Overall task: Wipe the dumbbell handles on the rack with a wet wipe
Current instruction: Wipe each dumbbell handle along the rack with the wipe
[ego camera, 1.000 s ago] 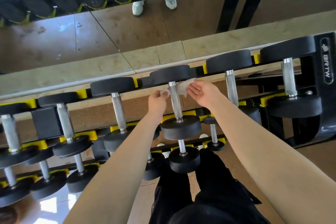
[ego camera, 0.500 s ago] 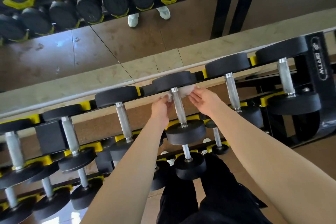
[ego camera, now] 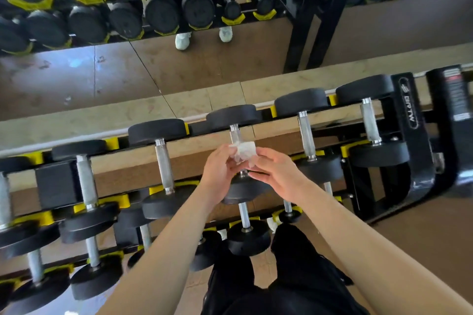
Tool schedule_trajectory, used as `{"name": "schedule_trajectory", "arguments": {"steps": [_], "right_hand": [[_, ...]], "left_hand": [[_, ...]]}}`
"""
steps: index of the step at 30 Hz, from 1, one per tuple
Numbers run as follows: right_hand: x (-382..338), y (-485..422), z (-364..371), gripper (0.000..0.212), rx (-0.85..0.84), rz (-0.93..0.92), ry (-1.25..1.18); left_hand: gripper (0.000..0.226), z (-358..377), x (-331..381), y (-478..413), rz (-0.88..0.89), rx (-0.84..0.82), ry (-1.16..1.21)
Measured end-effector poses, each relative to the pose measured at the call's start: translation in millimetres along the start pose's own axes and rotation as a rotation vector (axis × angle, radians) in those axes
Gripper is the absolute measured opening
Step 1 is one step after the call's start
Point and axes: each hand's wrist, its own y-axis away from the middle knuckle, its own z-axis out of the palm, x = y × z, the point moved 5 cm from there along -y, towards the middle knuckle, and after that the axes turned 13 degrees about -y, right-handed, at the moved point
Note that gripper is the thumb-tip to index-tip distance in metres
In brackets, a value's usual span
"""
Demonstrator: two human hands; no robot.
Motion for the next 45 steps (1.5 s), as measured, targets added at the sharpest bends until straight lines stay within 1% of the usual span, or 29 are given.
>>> {"name": "schedule_trajectory", "arguments": {"steps": [2, 3, 5, 7, 9, 10, 12, 14, 15, 19, 22, 24, 28, 30, 33, 34, 35, 36, 37, 38, 40, 41, 43, 45], "right_hand": [[0, 16, -14, 0.032, 0.007, -0.001, -0.060], [0, 21, -25, 0.030, 0.020, 0.003, -0.068], [-5, 28, -51, 0.025, 0.063, -0.003, -0.009], [-16, 31, -80, 0.016, 0.121, -0.019, 0.056], [-37, 34, -108, 0.011, 0.199, -0.053, 0.155], [-51, 33, -122, 0.015, 0.240, -0.087, 0.236], [-83, 27, -152, 0.030, 0.281, -0.164, 0.401], [-111, 15, -177, 0.041, 0.281, -0.218, 0.510], [-123, 5, -190, 0.043, 0.275, -0.228, 0.566], [-153, -35, -210, 0.036, 0.261, -0.270, 0.759], [-153, -55, -194, 0.022, 0.195, -0.341, 0.919], [-142, -62, -183, 0.012, 0.156, -0.377, 0.973], [-116, -64, -195, 0.013, 0.166, -0.435, 1.047], [-109, -61, -206, 0.013, 0.124, -0.401, 1.134], [-104, -57, -216, 0.014, -0.028, -0.236, 1.279], [-107, -57, -219, 0.013, -0.046, -0.222, 1.294], [-112, -57, -222, 0.011, -0.026, -0.249, 1.280], [-121, -56, -222, 0.010, 0.015, -0.314, 1.232], [-129, -55, -220, 0.012, 0.051, -0.404, 1.176], [-137, -53, -213, 0.019, 0.059, -0.500, 1.126], [-142, -53, -194, 0.031, -0.009, -0.635, 1.086], [-140, -55, -184, 0.032, -0.063, -0.671, 1.113], [-126, -66, -172, 0.029, -0.180, -0.674, 1.212], [-107, -71, -171, 0.028, -0.266, -0.597, 1.345]], "left_hand": [[0.017, 24, -7, 8, 0.011, 0.049, -0.234], [0.016, 35, -10, 10, 0.042, 0.081, -0.359], [0.014, 56, -19, 9, 0.121, 0.103, -0.573], [0.008, 79, -31, 8, 0.161, 0.092, -0.671], [0.012, 103, -42, 6, 0.169, 0.114, -0.726], [0.016, 114, -49, 4, 0.154, 0.123, -0.740], [0.019, 137, -61, -2, 0.137, 0.142, -0.833], [0.023, 157, -71, -11, 0.150, 0.174, -0.956], [0.024, 166, -76, -14, 0.140, 0.194, -0.986], [0.028, 192, -85, -18, 0.095, 0.336, -1.003], [0.026, 199, -85, -16, 0.064, 0.439, -0.997], [0.026, 200, -85, -16, 0.033, 0.465, -1.008], [0.027, 199, -85, -20, 0.010, 0.474, -1.025], [0.028, 199, -85, -20, 0.004, 0.471, -1.031], [0.029, 197, -85, -22, -0.005, 0.469, -1.040], [0.029, 196, -85, -22, -0.008, 0.465, -1.039], [0.030, 195, -85, -23, -0.014, 0.461, -1.034], [0.030, 195, -85, -23, -0.021, 0.456, -1.027], [0.030, 195, -85, -23, -0.025, 0.456, -1.020], [0.030, 194, -86, -24, -0.025, 0.462, -1.015], [0.030, 194, -87, -23, -0.019, 0.475, -1.013], [0.029, 195, -88, -22, -0.018, 0.480, -1.012], [0.029, 196, -89, -22, -0.016, 0.495, -1.001], [0.030, 195, -90, -21, -0.011, 0.501, -0.990]]}}
